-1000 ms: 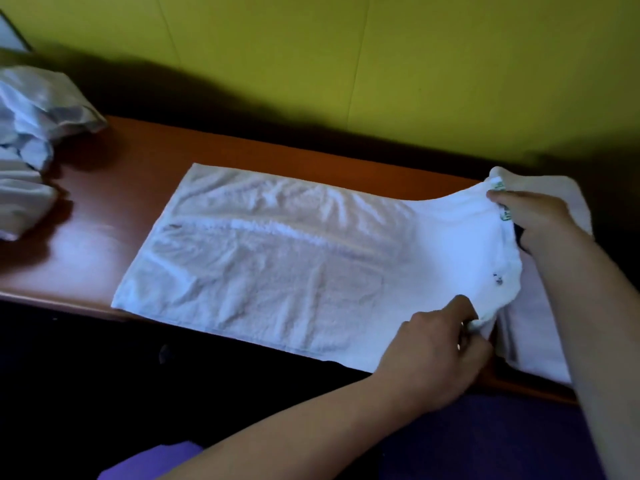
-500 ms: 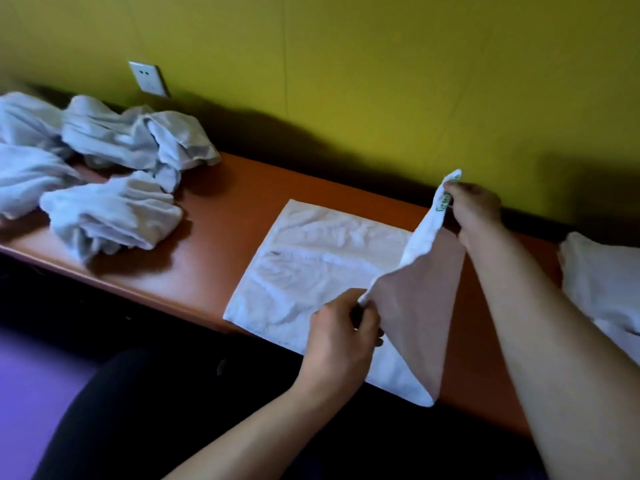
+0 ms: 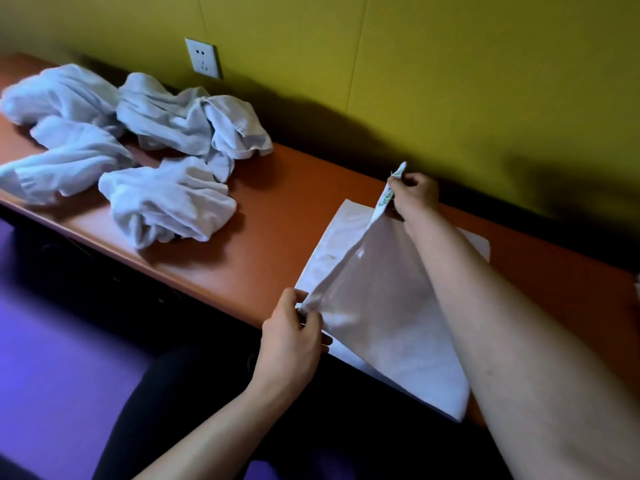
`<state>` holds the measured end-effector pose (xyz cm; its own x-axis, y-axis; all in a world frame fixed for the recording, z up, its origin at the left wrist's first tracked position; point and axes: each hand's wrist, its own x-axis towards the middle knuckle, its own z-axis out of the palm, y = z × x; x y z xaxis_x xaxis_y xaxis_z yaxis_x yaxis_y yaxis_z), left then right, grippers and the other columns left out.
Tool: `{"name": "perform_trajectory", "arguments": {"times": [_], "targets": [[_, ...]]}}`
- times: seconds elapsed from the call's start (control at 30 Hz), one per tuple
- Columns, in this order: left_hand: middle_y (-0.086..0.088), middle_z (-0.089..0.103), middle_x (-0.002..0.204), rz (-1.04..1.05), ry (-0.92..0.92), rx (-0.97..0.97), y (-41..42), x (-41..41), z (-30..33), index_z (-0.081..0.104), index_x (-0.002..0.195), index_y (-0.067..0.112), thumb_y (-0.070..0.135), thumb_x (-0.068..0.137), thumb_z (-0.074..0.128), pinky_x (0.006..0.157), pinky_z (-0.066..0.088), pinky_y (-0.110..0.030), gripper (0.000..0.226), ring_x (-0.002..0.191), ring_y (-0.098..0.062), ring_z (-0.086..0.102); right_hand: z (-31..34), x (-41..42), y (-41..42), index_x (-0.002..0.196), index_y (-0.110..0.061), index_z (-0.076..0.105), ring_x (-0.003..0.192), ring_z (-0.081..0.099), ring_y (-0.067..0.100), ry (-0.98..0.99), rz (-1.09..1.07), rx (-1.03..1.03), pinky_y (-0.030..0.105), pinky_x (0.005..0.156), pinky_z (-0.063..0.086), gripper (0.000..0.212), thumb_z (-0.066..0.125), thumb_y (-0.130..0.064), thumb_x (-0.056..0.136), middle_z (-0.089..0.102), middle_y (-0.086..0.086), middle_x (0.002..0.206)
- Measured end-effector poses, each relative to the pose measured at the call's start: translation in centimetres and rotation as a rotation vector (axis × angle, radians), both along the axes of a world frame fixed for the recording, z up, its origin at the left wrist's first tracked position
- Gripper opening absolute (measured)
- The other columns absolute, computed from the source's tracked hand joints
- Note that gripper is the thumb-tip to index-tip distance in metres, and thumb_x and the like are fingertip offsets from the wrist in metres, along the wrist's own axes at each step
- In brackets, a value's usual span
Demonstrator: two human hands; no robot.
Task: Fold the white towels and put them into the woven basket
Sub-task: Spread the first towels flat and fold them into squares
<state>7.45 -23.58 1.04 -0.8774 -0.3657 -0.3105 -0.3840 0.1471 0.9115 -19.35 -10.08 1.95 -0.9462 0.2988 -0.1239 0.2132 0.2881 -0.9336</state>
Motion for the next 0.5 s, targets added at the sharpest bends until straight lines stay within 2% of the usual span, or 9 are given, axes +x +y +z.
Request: {"name": "perform_trajectory", "arguments": {"times": [0.1,0.17,0.23,0.3,0.4,0.5], "targets": [[-0.002,0.072,0.072,0.003,-0.088,-0.104,-1.6,-0.2,-2.2,0.053,0.093,0.025,0.016,0.091,0.048,0.062,0.06,-0.038,0.011,0.061,-0.016,0.072,-1.0,0.2,-2.0,0.109,-0.009,0.068,0.087,0.067,0.021,-0.021,0.056,0.042,0.034,0.076,0.056,0.02,0.067,-0.022,0.093,0.071,0.011,0.105],[-0.002,0.072,0.077,-0.017,-0.177,-0.195,-2.6,-0.5,-3.7,0.051,0.091,0.025,0.026,0.089,0.047,0.068,0.059,-0.042,0.005,0.068,-0.024,0.071,-1.5,1.0,-2.7,0.114,-0.011,0.065,0.081,0.068,0.02,-0.068,0.114,0.012,0.034,0.072,0.059,0.024,0.066,-0.026,0.095,0.071,0.01,0.104],[-0.006,0.071,0.086,-0.04,-0.254,-0.265,-3.2,-0.7,-5.1,0.052,0.092,0.022,0.029,0.091,0.045,0.074,0.055,-0.039,0.01,0.077,-0.03,0.067,-1.9,2.7,-2.2,0.118,-0.013,0.062,0.072,0.065,0.016,-0.112,0.172,-0.021,0.031,0.065,0.06,0.025,0.063,-0.028,0.097,0.068,0.009,0.102],[-0.009,0.07,0.095,-0.043,-0.288,-0.343,-3.5,-0.9,-5.9,0.055,0.096,0.018,0.028,0.095,0.046,0.074,0.046,-0.035,0.013,0.087,-0.034,0.064,-2.6,5.0,-0.7,0.119,-0.014,0.061,0.075,0.066,0.017,-0.119,0.172,0.034,0.032,0.068,0.061,0.025,0.062,-0.025,0.097,0.067,0.008,0.104],[-0.01,0.068,0.095,-0.064,-0.314,-0.423,-3.7,-1.2,-6.0,0.056,0.096,0.014,0.032,0.093,0.051,0.073,0.042,-0.036,0.019,0.095,-0.038,0.063,-4.2,9.4,3.4,0.113,-0.019,0.063,0.079,0.069,0.02,-0.099,0.104,0.173,0.041,0.074,0.061,0.02,0.062,-0.025,0.093,0.068,0.005,0.104],[-0.014,0.063,0.098,-0.077,-0.255,-0.545,-3.5,-1.1,-5.9,0.052,0.097,0.01,0.034,0.091,0.056,0.073,0.043,-0.039,0.026,0.096,-0.04,0.061,-5.1,14.4,7.7,0.11,-0.019,0.064,0.089,0.066,0.024,-0.133,0.046,0.337,0.033,0.076,0.051,0.019,0.063,-0.024,0.092,0.066,0.001,0.095]]}}
